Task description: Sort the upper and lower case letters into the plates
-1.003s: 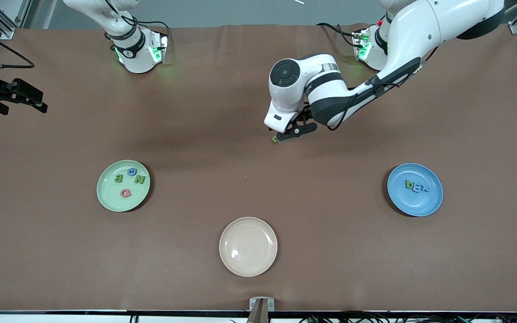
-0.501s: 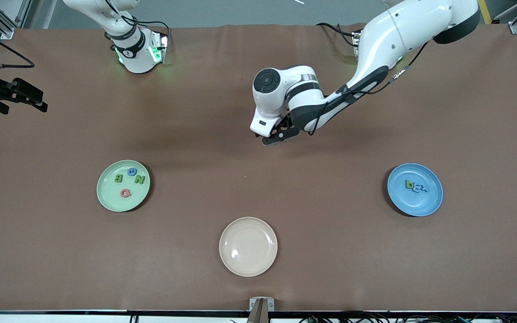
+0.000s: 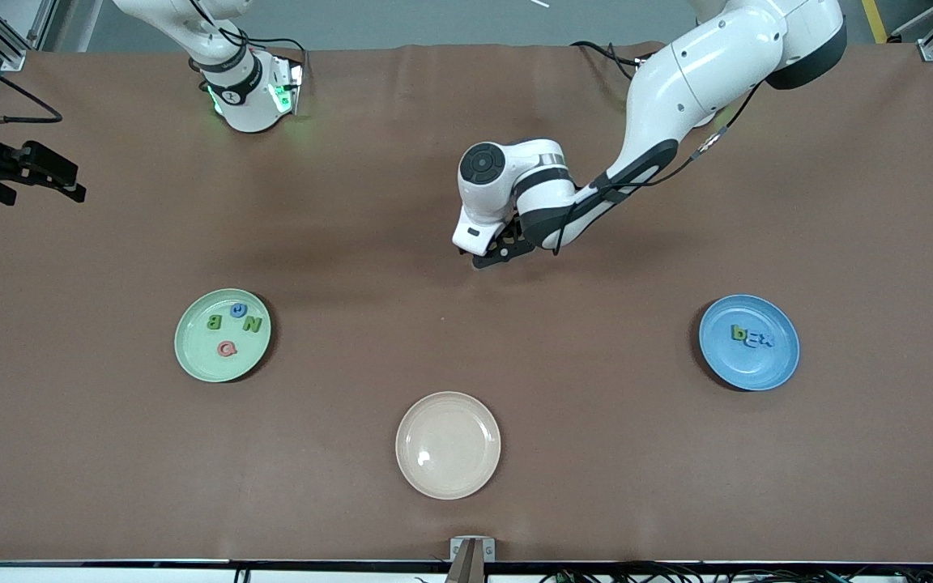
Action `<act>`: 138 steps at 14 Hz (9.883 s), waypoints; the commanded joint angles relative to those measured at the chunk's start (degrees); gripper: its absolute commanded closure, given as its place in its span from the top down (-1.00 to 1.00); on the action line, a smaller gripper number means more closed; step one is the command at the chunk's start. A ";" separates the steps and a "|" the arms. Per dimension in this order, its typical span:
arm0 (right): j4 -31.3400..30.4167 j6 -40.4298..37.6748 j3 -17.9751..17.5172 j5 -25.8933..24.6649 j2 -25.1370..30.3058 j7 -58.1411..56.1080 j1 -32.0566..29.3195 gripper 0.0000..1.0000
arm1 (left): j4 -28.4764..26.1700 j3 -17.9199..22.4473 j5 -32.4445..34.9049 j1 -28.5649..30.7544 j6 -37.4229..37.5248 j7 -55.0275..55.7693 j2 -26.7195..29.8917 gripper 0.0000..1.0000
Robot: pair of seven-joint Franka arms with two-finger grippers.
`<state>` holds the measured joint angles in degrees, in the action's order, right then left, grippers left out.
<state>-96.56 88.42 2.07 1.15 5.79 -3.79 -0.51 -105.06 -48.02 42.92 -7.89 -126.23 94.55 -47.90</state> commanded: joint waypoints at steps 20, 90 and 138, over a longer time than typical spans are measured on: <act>-0.74 -0.08 -0.57 -0.18 0.62 2.38 0.16 1.00 | -2.43 1.00 0.24 0.86 -3.76 3.09 0.88 -0.13; -1.00 -0.44 -0.40 -0.27 0.71 3.26 -0.28 1.00 | -10.70 -19.58 -27.91 68.54 -1.23 -90.28 26.94 1.00; -1.09 -0.35 -0.22 0.70 0.71 0.71 -0.19 1.00 | 16.38 -15.70 -38.52 69.50 33.24 -92.88 44.20 1.00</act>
<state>-97.04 88.22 1.94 1.13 5.80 -2.93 -0.51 -87.26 -63.94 4.24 61.13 -92.23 2.30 -7.21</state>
